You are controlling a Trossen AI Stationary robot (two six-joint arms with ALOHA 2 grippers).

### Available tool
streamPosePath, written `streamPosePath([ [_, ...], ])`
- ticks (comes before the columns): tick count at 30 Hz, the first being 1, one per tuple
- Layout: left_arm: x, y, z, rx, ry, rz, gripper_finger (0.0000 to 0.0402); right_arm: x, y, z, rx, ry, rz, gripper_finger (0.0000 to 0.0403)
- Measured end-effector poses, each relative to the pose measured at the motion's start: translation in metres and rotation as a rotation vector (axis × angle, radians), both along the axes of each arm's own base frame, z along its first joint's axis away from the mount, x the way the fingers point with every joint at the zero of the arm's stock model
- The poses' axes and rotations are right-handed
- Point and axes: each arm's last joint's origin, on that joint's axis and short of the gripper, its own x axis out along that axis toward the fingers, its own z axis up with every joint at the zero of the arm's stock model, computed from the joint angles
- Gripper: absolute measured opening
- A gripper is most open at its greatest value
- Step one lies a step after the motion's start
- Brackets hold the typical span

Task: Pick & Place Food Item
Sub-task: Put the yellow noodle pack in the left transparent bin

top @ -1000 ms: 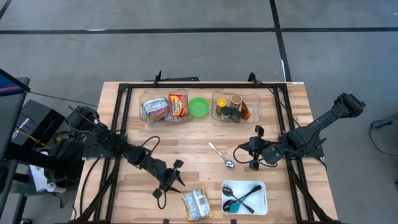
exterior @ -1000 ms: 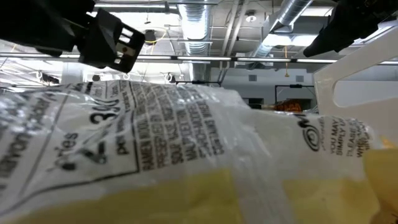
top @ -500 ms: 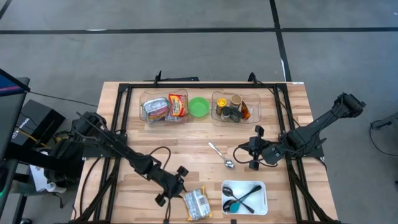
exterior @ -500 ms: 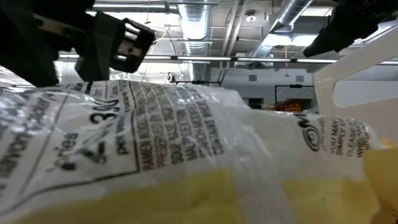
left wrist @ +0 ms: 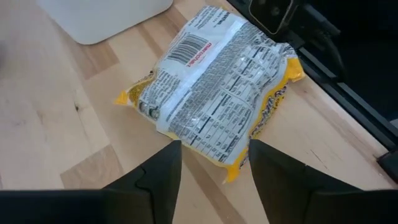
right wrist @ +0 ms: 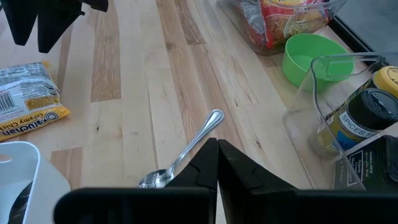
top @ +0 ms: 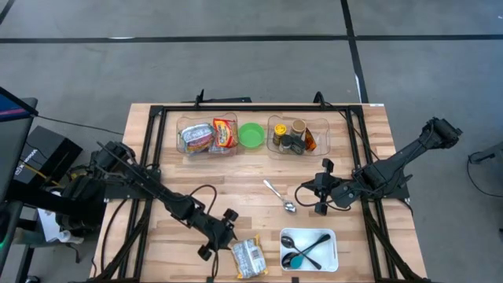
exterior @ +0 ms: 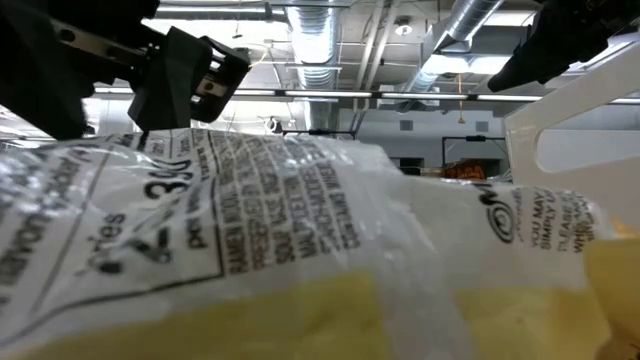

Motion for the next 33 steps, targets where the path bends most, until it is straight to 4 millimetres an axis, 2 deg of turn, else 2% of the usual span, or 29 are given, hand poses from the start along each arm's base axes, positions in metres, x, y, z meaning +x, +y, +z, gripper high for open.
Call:
streamPosePath([
  [7, 0.002, -0.003, -0.012, 0.011, 0.019, -0.006, 0.0211, 0.000, 0.000, 0.000, 0.000, 0.000, 0.000, 0.0001],
  [15, 0.005, -0.005, -0.029, 0.020, 0.048, -0.009, 0.0223, 0.000, 0.000, 0.000, 0.000, 0.000, 0.000, 0.0001],
  [23, 0.005, -0.004, -0.030, 0.022, 0.053, -0.008, 0.0210, 0.000, 0.000, 0.000, 0.000, 0.000, 0.001, 0.0001],
  [33, 0.013, 0.005, -0.044, 0.044, 0.083, 0.030, 0.0183, 0.000, 0.000, 0.000, 0.000, 0.001, 0.001, 0.0001],
])
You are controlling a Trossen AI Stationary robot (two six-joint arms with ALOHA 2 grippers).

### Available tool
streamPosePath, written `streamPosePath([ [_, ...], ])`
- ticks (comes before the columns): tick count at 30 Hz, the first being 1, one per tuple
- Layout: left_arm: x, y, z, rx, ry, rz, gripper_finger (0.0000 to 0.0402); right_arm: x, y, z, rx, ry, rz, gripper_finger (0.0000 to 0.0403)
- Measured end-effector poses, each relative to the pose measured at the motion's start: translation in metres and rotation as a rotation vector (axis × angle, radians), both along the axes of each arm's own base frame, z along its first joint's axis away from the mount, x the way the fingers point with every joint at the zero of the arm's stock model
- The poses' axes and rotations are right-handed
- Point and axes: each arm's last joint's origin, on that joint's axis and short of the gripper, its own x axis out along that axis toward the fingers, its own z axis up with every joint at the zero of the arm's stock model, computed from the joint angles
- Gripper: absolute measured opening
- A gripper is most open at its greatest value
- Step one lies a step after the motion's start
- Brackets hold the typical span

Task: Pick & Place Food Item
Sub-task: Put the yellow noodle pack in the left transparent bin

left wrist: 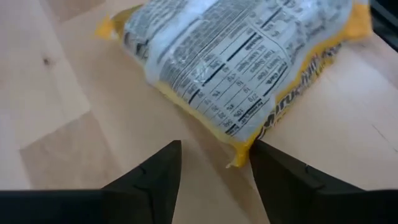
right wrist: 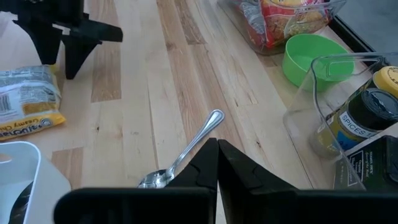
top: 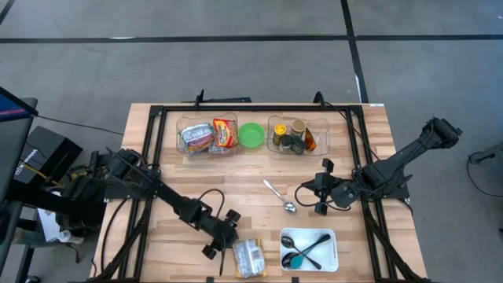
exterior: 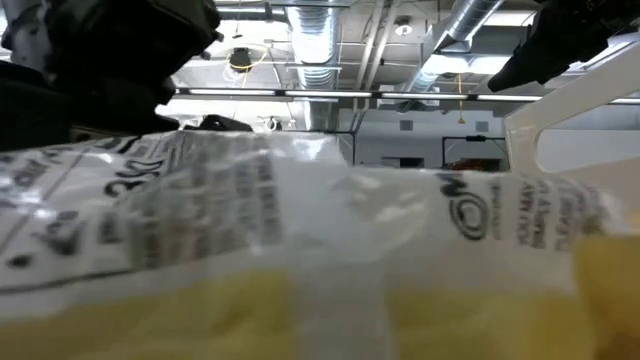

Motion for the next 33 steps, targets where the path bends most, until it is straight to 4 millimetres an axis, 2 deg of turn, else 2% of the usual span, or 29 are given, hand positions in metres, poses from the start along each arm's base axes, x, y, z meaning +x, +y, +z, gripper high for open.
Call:
streamPosePath([
  [8, 0.005, 0.011, 0.010, 0.036, -0.047, 0.067, 0.0157, 0.000, 0.000, 0.000, 0.000, 0.000, 0.000, 0.0001],
  [15, 0.004, 0.009, 0.009, -0.013, -0.018, 0.015, 0.0134, 0.000, 0.000, 0.000, 0.000, 0.000, 0.000, 0.0001],
  [28, 0.007, 0.008, 0.012, -0.040, -0.050, 0.006, 0.0151, 0.000, 0.000, 0.000, 0.000, 0.000, 0.000, 0.0001],
  [33, 0.007, 0.008, 0.012, -0.040, -0.050, 0.006, 0.0145, 0.000, 0.000, 0.000, 0.000, 0.000, 0.000, 0.0001],
])
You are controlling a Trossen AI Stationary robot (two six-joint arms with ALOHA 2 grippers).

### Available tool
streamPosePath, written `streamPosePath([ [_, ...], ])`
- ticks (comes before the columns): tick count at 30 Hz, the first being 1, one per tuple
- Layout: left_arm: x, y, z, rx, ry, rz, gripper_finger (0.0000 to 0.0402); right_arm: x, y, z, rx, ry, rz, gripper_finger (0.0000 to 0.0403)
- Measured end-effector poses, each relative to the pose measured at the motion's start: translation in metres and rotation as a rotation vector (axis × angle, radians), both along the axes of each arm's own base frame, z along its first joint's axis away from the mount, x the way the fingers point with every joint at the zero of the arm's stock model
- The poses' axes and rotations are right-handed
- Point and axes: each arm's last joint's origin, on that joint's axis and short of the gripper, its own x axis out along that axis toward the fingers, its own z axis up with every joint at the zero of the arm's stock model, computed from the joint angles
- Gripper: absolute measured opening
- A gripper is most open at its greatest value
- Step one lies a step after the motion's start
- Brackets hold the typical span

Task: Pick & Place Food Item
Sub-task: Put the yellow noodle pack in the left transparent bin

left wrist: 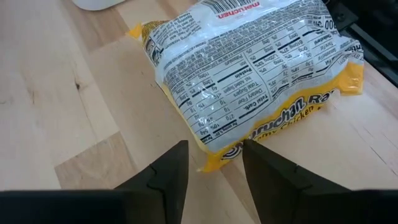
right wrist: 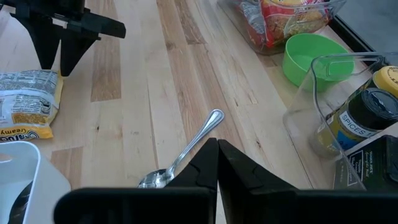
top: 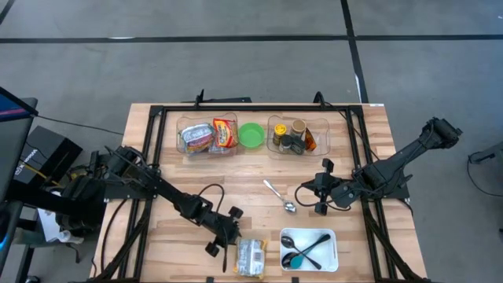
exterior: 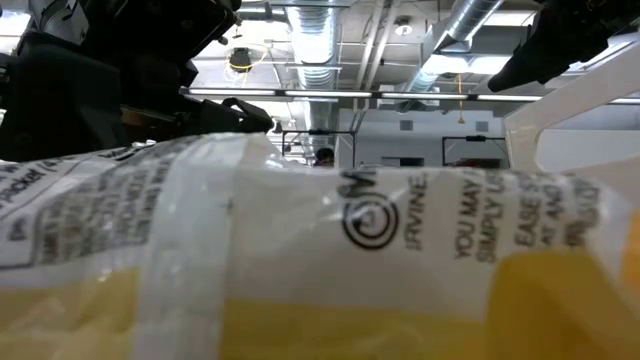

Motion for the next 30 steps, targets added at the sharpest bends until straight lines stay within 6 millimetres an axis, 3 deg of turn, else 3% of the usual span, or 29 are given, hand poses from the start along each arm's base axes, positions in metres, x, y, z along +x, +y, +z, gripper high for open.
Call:
streamPosePath([
  [20, 0.0002, -0.0001, 0.0002, -0.002, -0.003, 0.000, 0.0103, 0.0000, 0.0000, 0.0000, 0.000, 0.000, 0.000, 0.0001],
  [30, 0.0002, -0.0001, 0.0002, -0.002, -0.003, 0.000, 0.0056, 0.0000, 0.0000, 0.0000, 0.000, 0.000, 0.000, 0.0001],
])
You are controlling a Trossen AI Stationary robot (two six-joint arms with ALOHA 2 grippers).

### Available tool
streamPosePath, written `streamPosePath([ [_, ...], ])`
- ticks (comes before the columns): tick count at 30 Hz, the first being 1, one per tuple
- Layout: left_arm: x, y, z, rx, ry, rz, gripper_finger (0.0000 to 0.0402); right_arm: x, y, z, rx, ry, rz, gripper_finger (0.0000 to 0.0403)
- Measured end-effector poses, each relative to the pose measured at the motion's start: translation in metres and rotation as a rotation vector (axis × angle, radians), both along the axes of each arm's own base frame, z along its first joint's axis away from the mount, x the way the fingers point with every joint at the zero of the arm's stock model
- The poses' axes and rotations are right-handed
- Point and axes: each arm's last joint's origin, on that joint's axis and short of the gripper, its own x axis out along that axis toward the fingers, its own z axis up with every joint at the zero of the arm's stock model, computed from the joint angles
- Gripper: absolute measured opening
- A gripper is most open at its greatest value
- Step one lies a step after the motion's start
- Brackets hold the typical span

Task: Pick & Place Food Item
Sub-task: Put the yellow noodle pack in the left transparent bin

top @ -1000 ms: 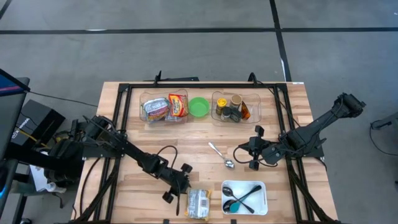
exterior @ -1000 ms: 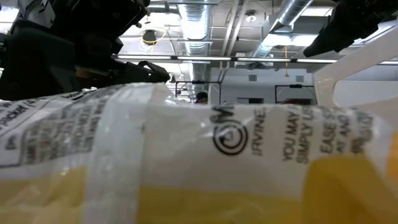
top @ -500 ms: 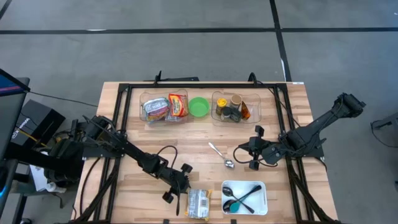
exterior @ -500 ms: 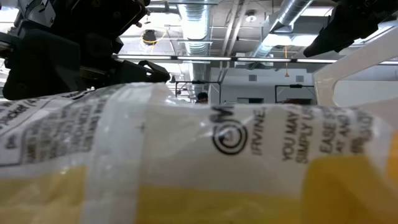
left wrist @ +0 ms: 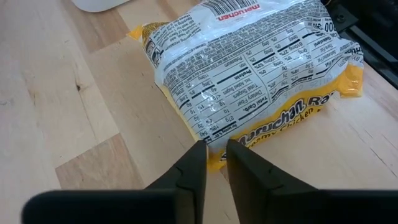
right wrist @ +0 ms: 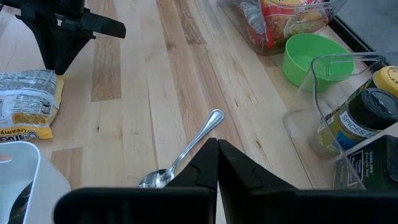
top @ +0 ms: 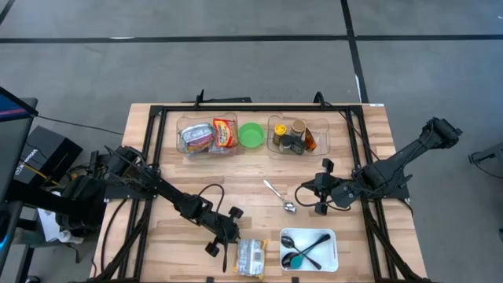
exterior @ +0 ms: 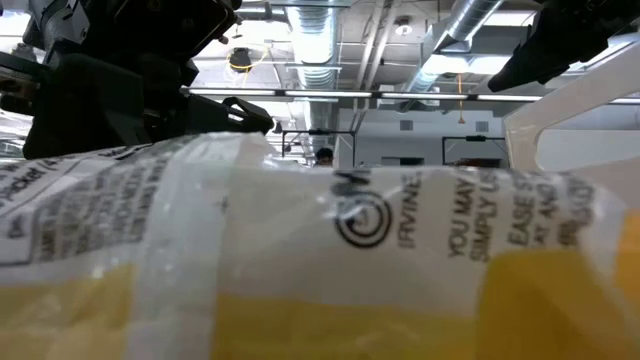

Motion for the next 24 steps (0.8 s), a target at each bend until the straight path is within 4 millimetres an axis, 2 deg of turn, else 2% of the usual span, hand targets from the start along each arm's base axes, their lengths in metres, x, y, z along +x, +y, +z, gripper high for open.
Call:
streamPosePath([
  [8, 0.001, 0.001, 0.000, -0.001, -0.003, 0.003, 0.0005, 0.000, 0.000, 0.000, 0.000, 0.000, 0.000, 0.0001],
  [16, 0.001, 0.001, 0.001, 0.003, -0.015, 0.011, 0.0001, 0.000, 0.000, 0.000, 0.000, 0.000, 0.000, 0.0001],
  [20, 0.000, 0.003, 0.012, 0.020, -0.053, 0.045, 0.0001, 0.000, 0.000, 0.000, 0.000, 0.000, 0.000, 0.0001],
  [24, -0.002, 0.006, 0.032, 0.027, -0.119, 0.087, 0.0001, 0.000, 0.000, 0.000, 0.000, 0.000, 0.000, 0.0001],
])
